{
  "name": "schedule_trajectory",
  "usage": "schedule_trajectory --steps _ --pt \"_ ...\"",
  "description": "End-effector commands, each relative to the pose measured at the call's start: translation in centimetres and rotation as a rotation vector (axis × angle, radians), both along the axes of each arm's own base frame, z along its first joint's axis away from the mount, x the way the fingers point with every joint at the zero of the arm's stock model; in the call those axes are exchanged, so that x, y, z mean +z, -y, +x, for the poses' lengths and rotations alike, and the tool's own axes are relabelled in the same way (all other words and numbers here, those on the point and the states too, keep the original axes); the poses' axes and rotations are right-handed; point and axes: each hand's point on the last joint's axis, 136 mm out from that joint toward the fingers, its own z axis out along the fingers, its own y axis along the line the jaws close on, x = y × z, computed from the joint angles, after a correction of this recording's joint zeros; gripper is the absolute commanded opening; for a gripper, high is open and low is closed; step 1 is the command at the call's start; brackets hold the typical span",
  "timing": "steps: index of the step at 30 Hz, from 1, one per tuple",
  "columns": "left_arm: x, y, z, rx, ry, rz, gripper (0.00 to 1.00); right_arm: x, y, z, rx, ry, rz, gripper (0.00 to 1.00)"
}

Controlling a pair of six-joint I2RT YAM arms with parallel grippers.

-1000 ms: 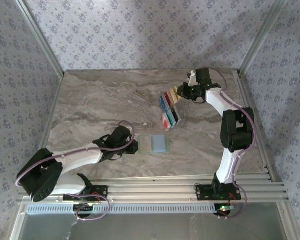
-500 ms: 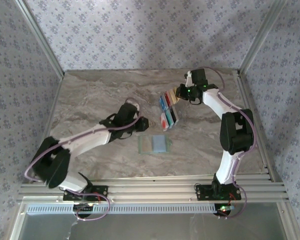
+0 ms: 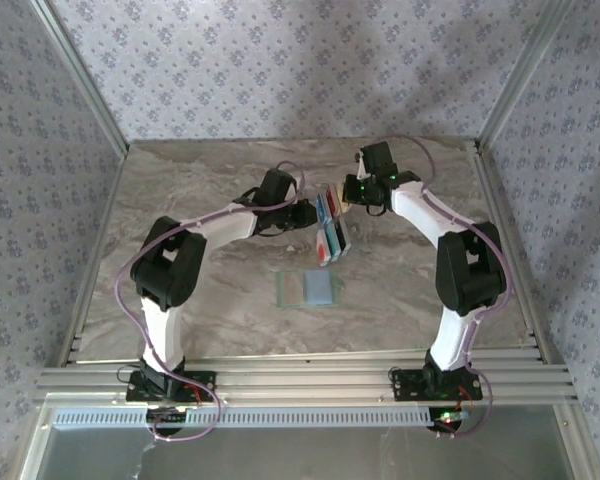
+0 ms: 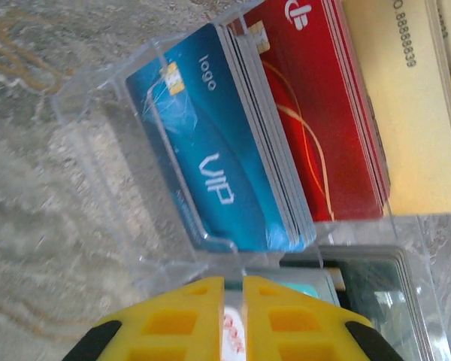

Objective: Put the credit cards into the card holder

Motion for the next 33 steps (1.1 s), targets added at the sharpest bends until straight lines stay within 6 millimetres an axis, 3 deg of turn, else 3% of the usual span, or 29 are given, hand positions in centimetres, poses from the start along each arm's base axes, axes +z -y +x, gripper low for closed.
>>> schedule_trajectory --steps 1,11,16,21,27,33 --pt "-0.4 1.1 0.1 -0.062 -0.016 -0.015 0.14 -1.3 -0.4 -1.4 0.011 -0.056 -0.049 0.14" --pt "-3.2 0.6 0.8 -0.082 -0.053 0.008 0.14 -1.4 -2.0 -2.4 0.077 -0.117 0.084 0.32" --pt "-4.0 0.6 0.5 -0.102 -0.069 0.015 0.14 -1.1 -2.0 -2.5 0.093 -0.149 0.144 0.32" --pt "-4.6 0.3 0.5 -0.115 -0.079 0.024 0.14 0.5 -2.0 -2.6 0.113 -0.15 0.277 0.36" --pt "-3.8 0.3 0.9 -0.126 -0.079 0.003 0.14 1.6 -0.4 -2.3 0.071 -0.103 0.237 0.4" --pt "-2.0 0.5 1.4 -0.146 -0.061 -0.027 0.15 1.5 -0.8 -1.7 0.091 -0.115 0.264 0.4"
